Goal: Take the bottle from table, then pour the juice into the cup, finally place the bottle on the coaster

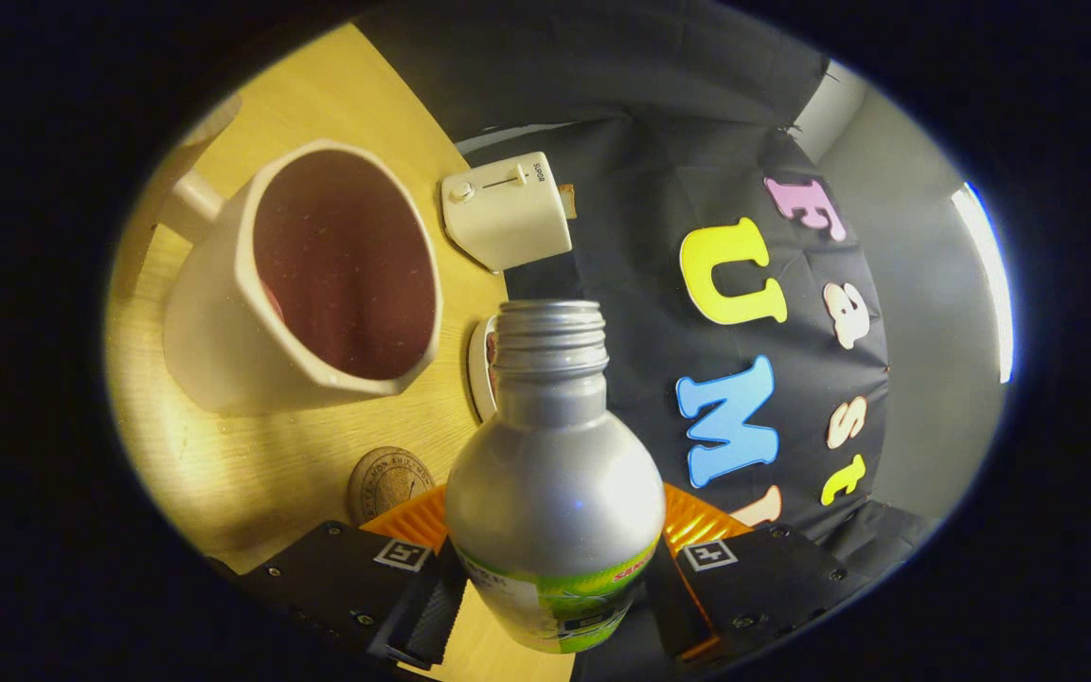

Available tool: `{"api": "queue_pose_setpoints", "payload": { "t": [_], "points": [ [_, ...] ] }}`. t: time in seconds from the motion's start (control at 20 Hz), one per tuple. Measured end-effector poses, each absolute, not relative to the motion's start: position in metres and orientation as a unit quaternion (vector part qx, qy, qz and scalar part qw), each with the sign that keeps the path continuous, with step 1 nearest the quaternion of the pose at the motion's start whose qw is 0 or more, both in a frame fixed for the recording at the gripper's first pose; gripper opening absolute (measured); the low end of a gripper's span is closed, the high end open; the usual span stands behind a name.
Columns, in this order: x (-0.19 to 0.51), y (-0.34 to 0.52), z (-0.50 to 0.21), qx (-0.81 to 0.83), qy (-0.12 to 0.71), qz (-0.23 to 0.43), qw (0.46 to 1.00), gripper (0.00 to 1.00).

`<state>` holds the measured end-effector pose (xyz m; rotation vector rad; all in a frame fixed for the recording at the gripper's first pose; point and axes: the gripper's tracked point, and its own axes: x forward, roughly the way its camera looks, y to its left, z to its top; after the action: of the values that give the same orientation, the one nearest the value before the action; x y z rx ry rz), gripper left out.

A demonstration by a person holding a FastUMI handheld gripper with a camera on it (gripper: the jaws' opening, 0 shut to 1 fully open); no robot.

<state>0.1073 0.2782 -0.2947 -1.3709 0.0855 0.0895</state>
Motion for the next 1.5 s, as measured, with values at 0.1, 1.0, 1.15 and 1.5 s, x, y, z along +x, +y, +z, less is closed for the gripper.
{"api": "queue_pose_setpoints", "payload": {
  "t": [0.1, 1.0, 1.15, 1.5],
  "points": [
    [0.107, 0.28, -0.295, -0.647, 0.031, 0.041, 0.761, 0.81],
    [0.109, 0.281, -0.268, -0.728, -0.02, 0.024, 0.685, 0.8],
    [0.11, 0.283, -0.264, -0.741, -0.029, 0.024, 0.671, 0.8],
    [0.109, 0.284, -0.254, -0.758, -0.047, 0.016, 0.65, 0.8]
  ]
}}
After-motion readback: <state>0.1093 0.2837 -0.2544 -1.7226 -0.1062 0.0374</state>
